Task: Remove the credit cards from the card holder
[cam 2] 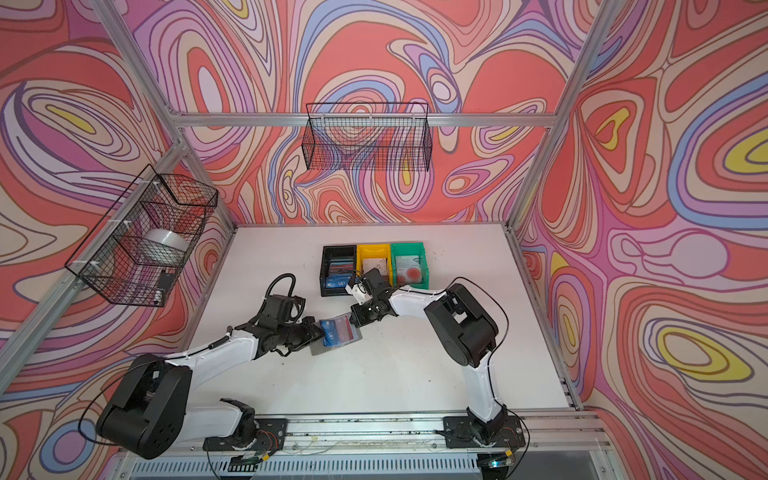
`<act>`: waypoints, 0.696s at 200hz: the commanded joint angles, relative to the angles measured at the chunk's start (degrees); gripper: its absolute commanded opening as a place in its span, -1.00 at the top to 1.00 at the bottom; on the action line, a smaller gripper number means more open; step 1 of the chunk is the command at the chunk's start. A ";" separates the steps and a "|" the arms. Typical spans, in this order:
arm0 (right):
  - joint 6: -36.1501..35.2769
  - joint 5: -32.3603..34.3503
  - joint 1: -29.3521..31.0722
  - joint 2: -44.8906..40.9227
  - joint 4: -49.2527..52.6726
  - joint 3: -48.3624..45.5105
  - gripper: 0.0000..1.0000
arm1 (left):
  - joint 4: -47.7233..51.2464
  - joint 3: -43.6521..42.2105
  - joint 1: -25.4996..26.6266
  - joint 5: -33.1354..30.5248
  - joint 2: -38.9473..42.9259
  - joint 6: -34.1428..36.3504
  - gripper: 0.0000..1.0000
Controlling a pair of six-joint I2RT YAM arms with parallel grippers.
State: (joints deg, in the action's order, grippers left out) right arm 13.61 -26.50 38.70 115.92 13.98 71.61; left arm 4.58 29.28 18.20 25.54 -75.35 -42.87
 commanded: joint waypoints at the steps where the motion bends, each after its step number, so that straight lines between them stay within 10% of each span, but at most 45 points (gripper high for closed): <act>1: -0.11 0.30 0.06 -0.36 2.24 1.09 1.00 | 11.71 -0.36 -1.53 -4.17 0.99 1.39 1.00; 139: -3.35 -7.51 -0.48 -4.67 9.37 8.89 1.00 | 13.13 6.18 -4.80 0.05 7.93 4.36 1.00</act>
State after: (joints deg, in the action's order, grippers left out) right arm 11.25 -27.88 38.70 112.90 22.35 79.13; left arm 15.68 33.80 13.76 25.04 -66.78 -40.12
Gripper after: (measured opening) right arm 0.040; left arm 0.044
